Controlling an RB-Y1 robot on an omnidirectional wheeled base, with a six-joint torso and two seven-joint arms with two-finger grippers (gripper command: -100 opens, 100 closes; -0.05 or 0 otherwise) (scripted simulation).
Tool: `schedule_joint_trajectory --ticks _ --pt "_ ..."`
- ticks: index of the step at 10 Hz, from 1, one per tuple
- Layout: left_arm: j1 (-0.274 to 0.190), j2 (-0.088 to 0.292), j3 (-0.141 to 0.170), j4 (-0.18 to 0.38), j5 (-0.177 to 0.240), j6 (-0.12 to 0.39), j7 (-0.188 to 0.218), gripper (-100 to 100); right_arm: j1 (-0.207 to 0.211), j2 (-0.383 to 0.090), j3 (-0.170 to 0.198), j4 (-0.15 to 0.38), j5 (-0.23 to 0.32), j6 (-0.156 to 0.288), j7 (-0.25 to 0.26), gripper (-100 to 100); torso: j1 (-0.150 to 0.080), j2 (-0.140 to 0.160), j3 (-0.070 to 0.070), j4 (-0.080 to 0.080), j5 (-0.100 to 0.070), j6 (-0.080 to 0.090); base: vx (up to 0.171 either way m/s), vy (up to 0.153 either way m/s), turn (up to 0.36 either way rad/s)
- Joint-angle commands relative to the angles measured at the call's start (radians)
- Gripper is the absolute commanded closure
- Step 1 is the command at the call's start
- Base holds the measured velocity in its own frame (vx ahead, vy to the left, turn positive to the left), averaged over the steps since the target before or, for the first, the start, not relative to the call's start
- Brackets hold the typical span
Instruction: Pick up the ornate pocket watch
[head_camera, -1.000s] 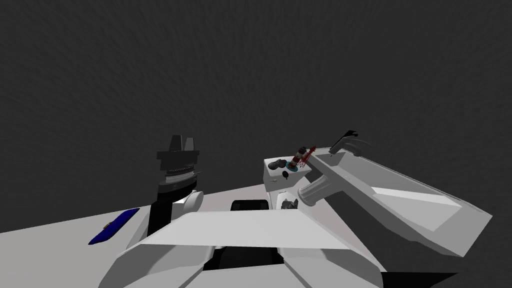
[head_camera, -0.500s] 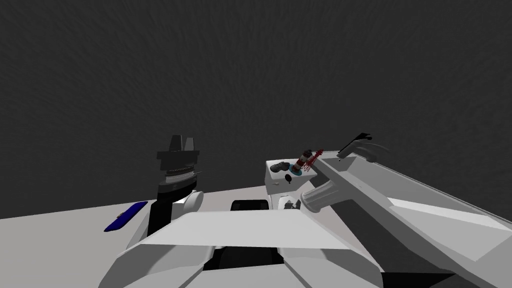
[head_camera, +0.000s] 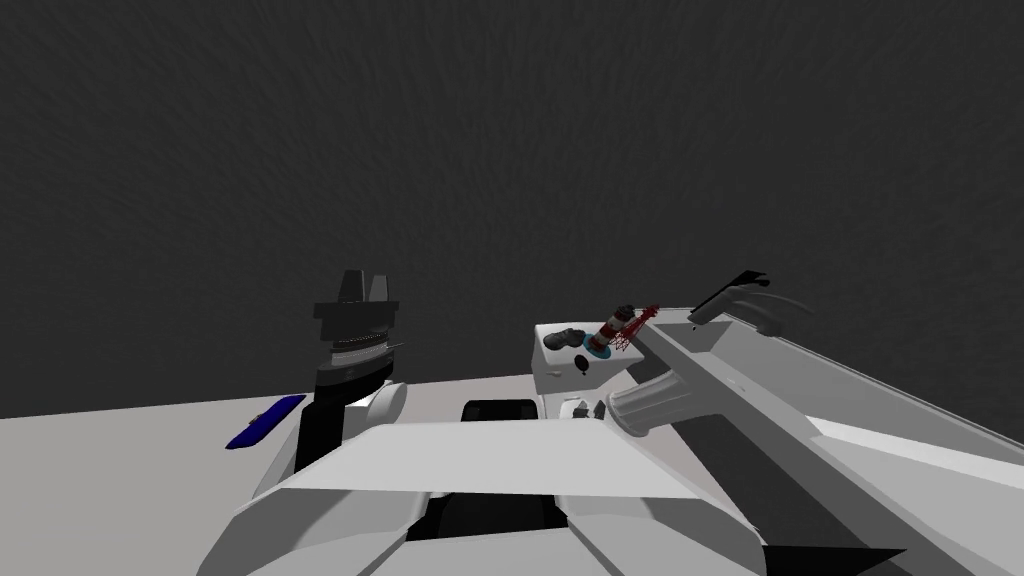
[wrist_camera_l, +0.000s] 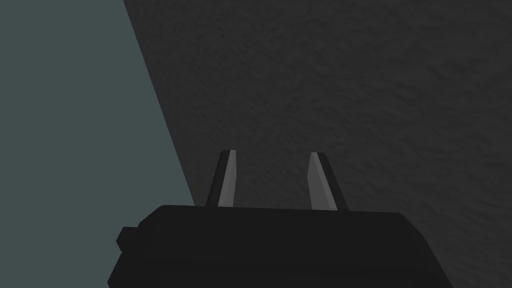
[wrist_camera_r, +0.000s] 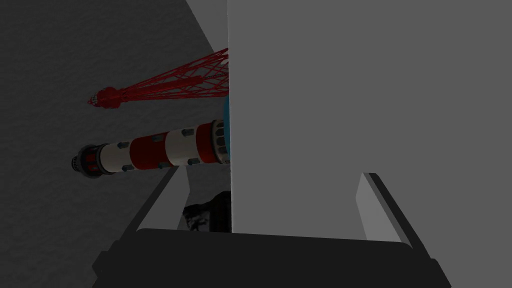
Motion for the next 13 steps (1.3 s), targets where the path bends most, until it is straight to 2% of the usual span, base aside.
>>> schedule_joint_trajectory --ticks 1,2,3,7,8,12,13 --pt "0.000 0.000 0.000 0.000 0.000 0.000 0.000 0 0.000 -0.001 0.014 0.027 0.025 0.050 0.001 -100 0.000 0.000 0.000 0.000 0.000 0.000 0.048 -0.010 0.107" --pt "0.000 0.000 0.000 0.000 0.000 0.000 0.000 0 -0.003 0.000 0.024 0.053 0.045 0.078 -0.001 -100 0.000 -0.001 0.000 0.000 0.000 0.000 0.060 -0.020 0.140" --pt "0.000 0.000 0.000 0.000 0.000 0.000 0.000 0 -0.003 0.000 0.024 0.053 0.045 0.095 -0.001 -100 -0.001 -0.001 -0.001 0.000 0.000 0.000 0.044 -0.017 0.031" --pt "0.000 0.000 0.000 0.000 0.000 0.000 0.000 0 -0.011 0.003 0.056 0.133 0.098 0.221 -0.011 -100 0.000 -0.002 -0.001 0.000 0.000 0.000 0.062 -0.013 0.086" --pt "0.000 0.000 0.000 0.000 0.000 0.000 0.000 0 -0.011 0.003 0.056 0.133 0.098 0.225 -0.011 -100 -0.001 -0.002 -0.001 0.000 0.000 0.000 0.049 -0.012 0.022" --pt "0.000 0.000 0.000 0.000 0.000 0.000 0.000 0 -0.015 0.003 0.073 0.172 0.121 0.302 -0.021 -100 0.001 -0.001 0.000 0.000 0.000 0.000 0.043 -0.002 0.041" --pt "0.000 0.000 0.000 0.000 0.000 0.000 0.000 0 -0.023 0.010 0.068 0.188 0.116 0.290 -0.028 -100 0.001 -0.001 -0.001 0.000 0.000 0.000 0.021 -0.002 0.007"
